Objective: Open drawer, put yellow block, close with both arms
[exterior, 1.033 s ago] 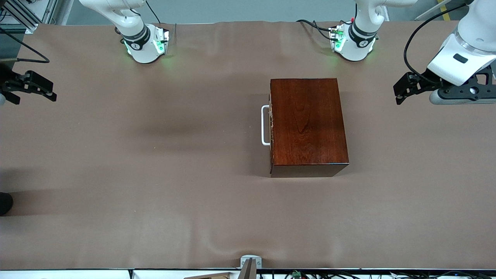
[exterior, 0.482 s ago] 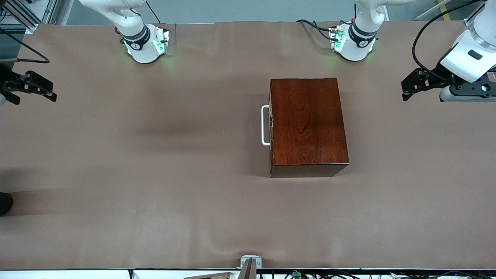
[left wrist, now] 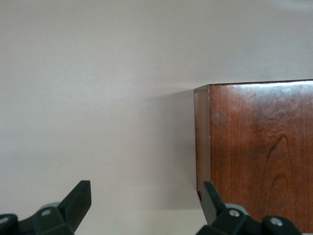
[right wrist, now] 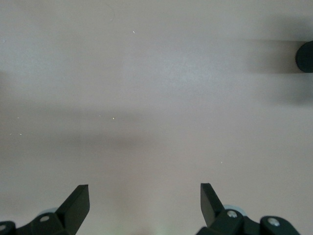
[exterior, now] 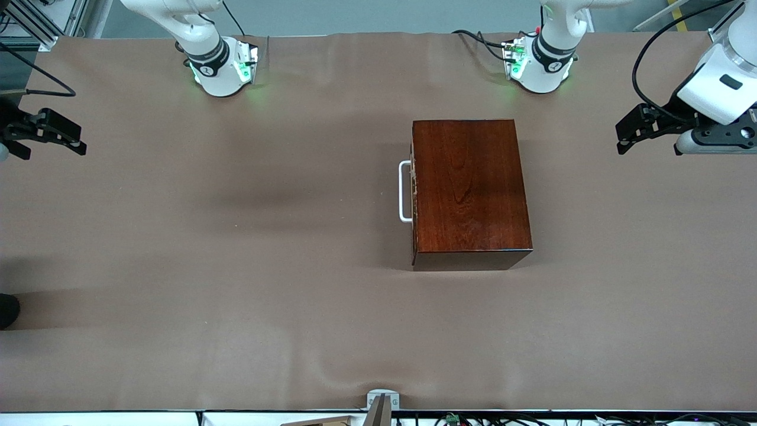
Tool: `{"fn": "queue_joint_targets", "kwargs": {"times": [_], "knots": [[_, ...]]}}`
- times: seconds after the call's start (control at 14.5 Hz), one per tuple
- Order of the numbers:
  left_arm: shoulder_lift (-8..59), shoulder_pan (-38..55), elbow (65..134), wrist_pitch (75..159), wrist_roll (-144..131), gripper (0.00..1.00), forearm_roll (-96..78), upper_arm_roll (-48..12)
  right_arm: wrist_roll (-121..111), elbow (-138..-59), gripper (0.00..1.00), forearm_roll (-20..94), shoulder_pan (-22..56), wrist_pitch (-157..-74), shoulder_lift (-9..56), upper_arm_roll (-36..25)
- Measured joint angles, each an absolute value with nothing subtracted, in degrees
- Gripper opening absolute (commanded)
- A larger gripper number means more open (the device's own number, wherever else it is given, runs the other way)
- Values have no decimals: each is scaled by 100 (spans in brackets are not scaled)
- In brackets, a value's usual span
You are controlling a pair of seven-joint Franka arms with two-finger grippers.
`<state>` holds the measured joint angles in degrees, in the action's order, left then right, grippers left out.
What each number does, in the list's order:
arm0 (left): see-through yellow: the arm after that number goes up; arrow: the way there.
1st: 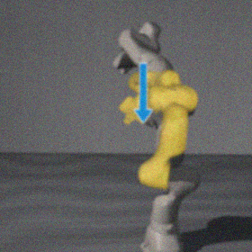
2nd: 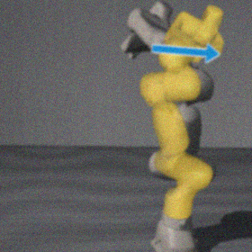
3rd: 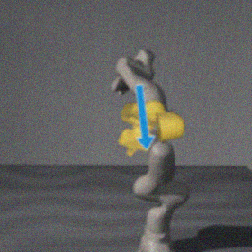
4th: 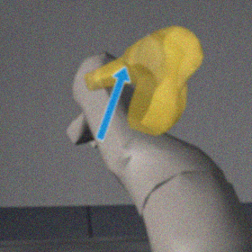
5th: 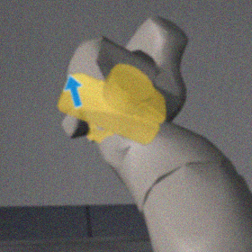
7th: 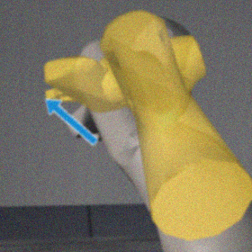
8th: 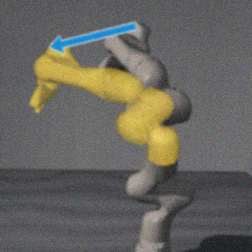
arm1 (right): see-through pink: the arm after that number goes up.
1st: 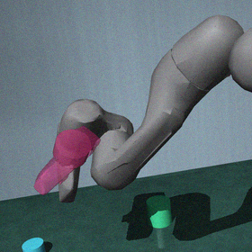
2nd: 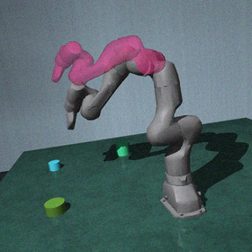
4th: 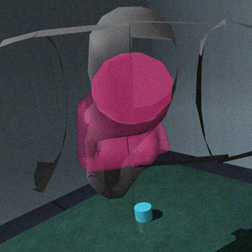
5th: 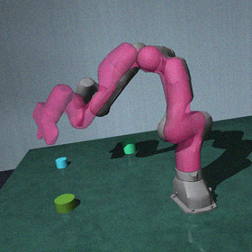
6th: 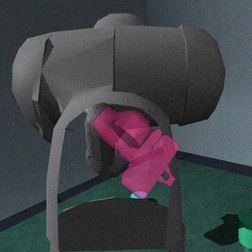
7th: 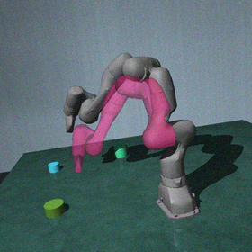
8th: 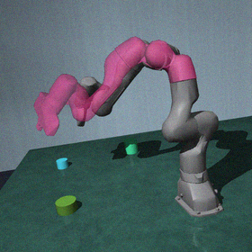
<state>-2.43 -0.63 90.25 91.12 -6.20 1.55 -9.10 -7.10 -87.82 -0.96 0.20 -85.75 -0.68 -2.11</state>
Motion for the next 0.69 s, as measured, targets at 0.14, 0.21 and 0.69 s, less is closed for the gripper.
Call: {"fn": "queue_joint_targets", "kwargs": {"times": [0.14,0.21,0.69], "knots": [[-243,-123,9012,9113,-620,100,155,-908,-710,-8782,100,-96,20,-8576,-68,-211],[-243,-143,9012,9113,-620,100,155,-907,-710,-8782,100,-96,20,-8576,-67,-211],[-235,-153,9012,9097,-620,100,154,-908,-710,-8782,100,-96,20,-8576,-65,-213]]}}
